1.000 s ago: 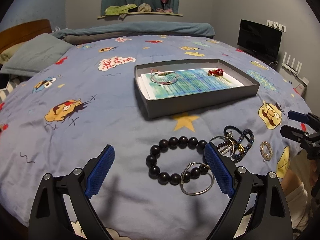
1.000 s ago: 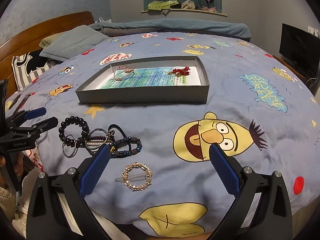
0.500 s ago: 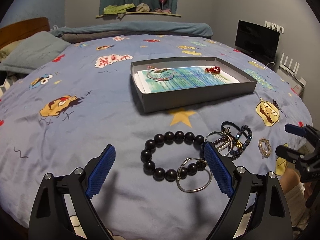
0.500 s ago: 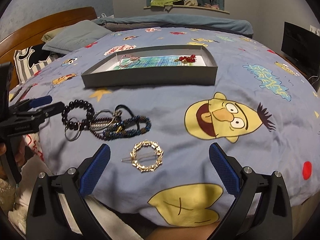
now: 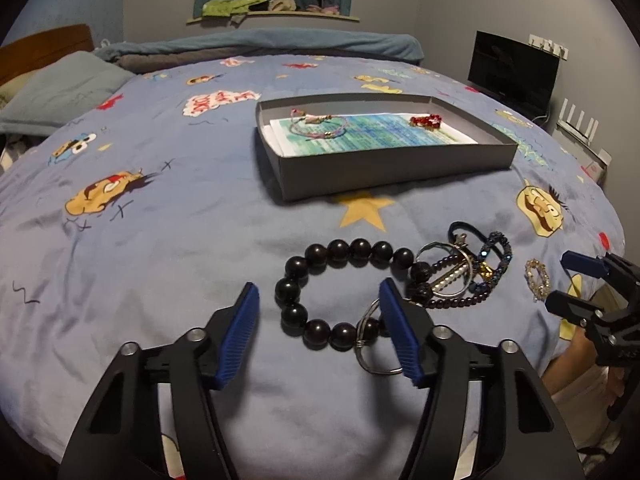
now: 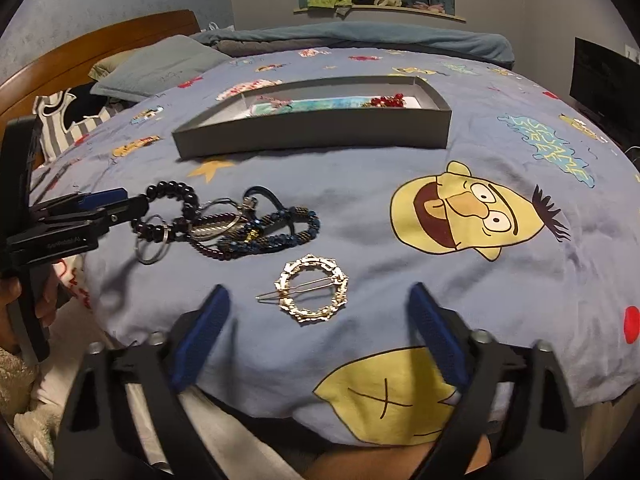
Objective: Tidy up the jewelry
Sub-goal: 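Grasp the black bead bracelet with left tool while right tool grasps gold hair clip, then lift both held pieces and carry them over the grey box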
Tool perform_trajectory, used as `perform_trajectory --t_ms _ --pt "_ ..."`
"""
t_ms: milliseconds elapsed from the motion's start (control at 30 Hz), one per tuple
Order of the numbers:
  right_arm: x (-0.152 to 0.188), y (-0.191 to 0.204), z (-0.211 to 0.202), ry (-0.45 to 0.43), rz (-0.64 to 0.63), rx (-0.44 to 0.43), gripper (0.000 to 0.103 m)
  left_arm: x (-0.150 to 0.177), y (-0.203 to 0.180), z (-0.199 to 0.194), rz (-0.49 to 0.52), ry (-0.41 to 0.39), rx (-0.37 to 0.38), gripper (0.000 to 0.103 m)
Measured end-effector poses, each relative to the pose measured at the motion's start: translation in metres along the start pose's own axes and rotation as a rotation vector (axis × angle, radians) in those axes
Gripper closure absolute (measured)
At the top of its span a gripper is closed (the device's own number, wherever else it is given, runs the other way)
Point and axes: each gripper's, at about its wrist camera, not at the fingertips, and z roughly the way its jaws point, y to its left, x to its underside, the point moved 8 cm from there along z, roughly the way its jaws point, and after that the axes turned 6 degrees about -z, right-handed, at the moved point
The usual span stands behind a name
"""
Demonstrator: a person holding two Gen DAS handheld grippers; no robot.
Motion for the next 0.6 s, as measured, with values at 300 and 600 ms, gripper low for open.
perform_trajectory --t_ms 300,600 --pt "-0.001 0.008 0.015 0.013 -0.035 -0.01 0.049 0.0 0.002 0.009 -0.007 0.022 0.002 0.058" --pt "-0.005 0.009 0.017 0.001 -0.028 -0.04 0.066 0.003 0.01 0.021 -0.006 0.048 -0.029 0.075"
